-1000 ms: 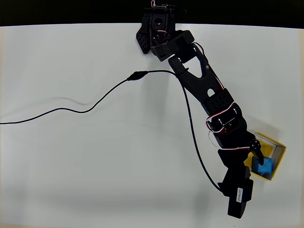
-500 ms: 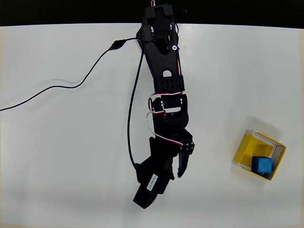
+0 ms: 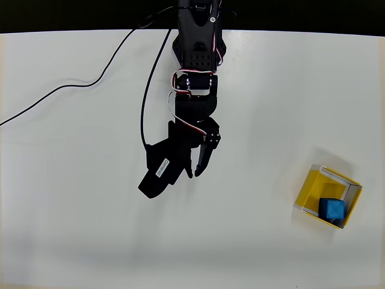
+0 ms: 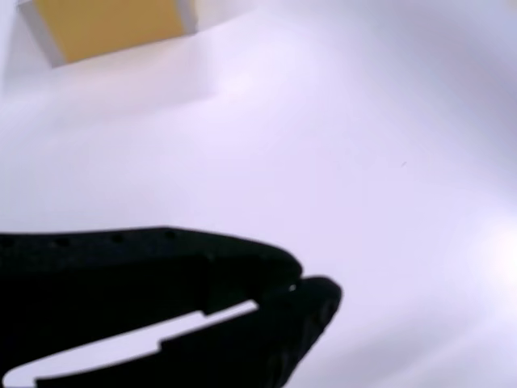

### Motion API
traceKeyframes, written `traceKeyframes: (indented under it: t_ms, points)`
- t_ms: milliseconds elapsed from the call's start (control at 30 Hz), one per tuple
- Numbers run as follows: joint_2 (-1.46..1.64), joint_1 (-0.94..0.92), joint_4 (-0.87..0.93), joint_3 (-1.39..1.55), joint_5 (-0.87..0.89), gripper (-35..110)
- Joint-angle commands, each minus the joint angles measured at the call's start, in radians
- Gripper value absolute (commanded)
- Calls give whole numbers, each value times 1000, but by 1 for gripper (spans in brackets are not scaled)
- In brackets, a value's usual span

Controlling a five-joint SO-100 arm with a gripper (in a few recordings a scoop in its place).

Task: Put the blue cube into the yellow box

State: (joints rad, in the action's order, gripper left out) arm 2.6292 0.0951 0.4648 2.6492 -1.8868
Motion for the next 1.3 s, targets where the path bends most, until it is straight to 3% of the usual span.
traceKeyframes:
  t_ms: [0,367,667,967,1267]
  points:
    - [221,9,92,100,8,0]
    - [683,-18,479,459,60,0]
    - [715,-9,876,497,150,0]
    - [715,-26,894,497,276,0]
    - [716,-26,894,497,278,0]
